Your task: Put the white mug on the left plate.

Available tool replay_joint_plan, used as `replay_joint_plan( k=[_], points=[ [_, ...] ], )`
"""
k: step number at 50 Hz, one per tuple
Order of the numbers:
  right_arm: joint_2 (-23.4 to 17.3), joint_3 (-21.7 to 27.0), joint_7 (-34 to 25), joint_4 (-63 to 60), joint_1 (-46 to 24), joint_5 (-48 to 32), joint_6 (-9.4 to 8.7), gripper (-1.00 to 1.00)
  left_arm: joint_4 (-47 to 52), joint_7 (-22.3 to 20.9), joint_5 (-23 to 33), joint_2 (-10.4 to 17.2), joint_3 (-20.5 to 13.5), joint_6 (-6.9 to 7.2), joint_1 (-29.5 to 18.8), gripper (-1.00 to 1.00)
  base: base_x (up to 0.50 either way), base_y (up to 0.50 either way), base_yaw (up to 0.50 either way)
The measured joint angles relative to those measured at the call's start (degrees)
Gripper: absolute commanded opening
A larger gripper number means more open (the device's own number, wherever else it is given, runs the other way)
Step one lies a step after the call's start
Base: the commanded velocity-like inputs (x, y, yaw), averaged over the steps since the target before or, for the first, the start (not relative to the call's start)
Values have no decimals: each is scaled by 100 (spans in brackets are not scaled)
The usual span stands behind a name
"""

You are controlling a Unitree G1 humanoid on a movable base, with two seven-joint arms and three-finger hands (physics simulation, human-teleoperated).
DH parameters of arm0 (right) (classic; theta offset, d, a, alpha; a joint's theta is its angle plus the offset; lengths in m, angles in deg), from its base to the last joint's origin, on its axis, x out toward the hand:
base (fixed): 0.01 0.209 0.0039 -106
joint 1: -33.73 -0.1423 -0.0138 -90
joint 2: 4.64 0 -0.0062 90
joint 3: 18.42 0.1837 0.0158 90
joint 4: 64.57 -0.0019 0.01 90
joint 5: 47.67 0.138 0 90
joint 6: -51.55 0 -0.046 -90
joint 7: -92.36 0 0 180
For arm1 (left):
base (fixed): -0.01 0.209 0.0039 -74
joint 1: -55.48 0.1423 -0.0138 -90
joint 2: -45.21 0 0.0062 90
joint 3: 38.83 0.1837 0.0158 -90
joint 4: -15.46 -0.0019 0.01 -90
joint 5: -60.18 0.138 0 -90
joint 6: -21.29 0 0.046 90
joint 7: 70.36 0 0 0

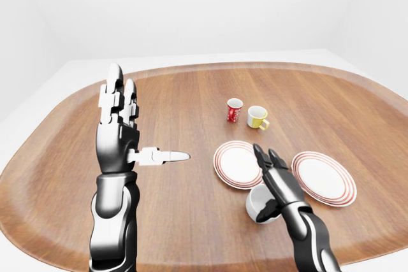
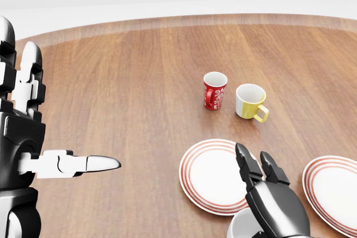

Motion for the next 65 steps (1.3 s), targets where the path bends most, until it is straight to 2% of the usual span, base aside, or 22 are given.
replay_joint_plan(
  k=[30, 56, 65],
  points=[
    [-35, -272, 235, -5, 358, -165, 0, 100, -41, 3, -5, 3, -4, 0, -8, 100, 0, 0, 0],
    [-96, -333, 615, 485, 303, -147, 0, 100, -70, -4, -14, 6, -17, 0, 3, 100, 0, 0, 0],
    [-126, -349, 440, 519, 281, -202, 0, 100, -71, -2, -14, 7, -17, 0, -2, 100, 0, 0, 0]
  ],
)
